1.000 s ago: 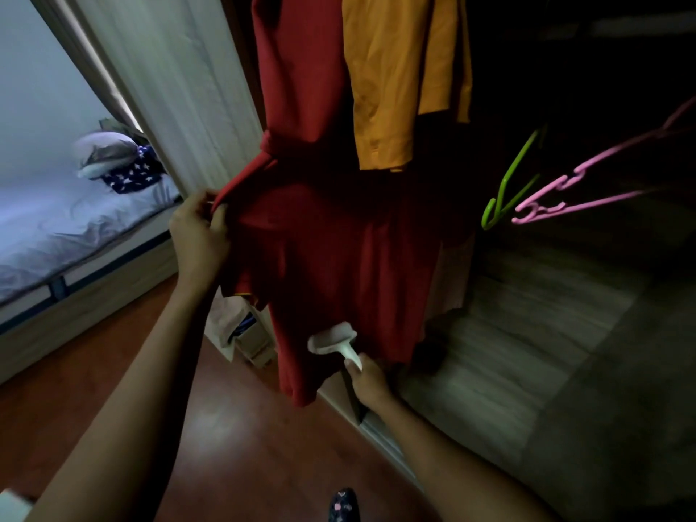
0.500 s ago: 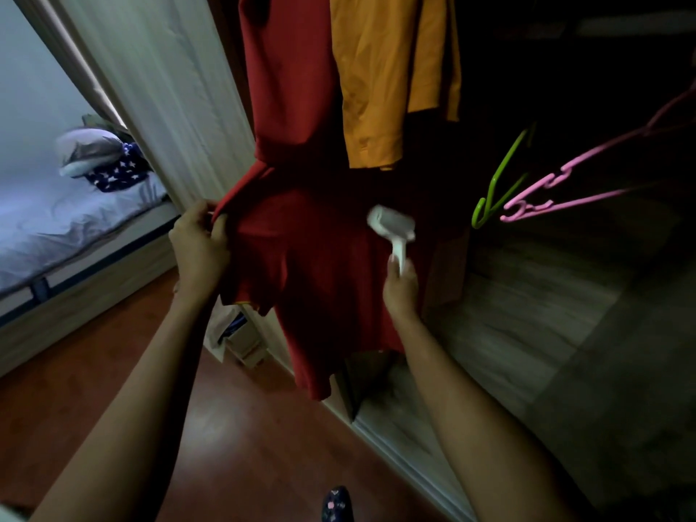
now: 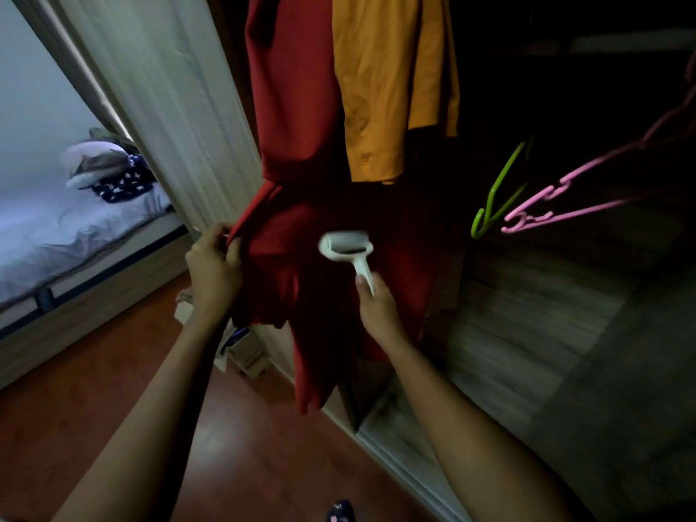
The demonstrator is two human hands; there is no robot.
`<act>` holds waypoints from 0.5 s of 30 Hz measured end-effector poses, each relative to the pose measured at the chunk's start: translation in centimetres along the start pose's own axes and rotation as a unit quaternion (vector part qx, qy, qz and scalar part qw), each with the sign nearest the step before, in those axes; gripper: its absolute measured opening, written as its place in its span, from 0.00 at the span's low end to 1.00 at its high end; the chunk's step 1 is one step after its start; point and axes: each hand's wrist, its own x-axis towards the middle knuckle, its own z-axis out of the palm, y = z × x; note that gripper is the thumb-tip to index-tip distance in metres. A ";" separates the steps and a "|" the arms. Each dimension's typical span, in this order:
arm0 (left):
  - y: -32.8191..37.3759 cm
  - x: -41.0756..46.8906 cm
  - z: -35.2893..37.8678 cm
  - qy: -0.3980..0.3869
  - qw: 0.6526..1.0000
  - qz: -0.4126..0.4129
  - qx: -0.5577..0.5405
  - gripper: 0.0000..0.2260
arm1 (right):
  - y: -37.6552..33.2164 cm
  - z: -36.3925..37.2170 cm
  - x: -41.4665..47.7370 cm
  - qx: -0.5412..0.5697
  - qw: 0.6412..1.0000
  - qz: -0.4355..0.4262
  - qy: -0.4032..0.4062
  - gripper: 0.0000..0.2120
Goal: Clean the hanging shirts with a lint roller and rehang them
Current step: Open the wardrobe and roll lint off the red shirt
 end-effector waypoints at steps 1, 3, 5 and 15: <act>-0.1 -0.3 0.4 -0.004 1.000 -0.005 0.001 0.06 | -1.9 -0.4 0.3 0.009 0.999 -0.031 0.007 0.13; -0.1 -1.1 1.3 -0.010 1.000 -0.015 0.004 0.06 | -5.1 -1.0 0.6 0.023 0.996 -0.083 0.023 0.15; 0.0 -2.1 2.4 -0.025 1.000 -0.015 0.009 0.05 | -6.6 -1.5 0.8 0.037 0.992 -0.119 0.036 0.13; -1.8 -5.5 8.5 -0.088 0.993 -0.013 -0.082 0.11 | 7.9 0.9 -3.3 -0.095 0.994 0.046 0.032 0.10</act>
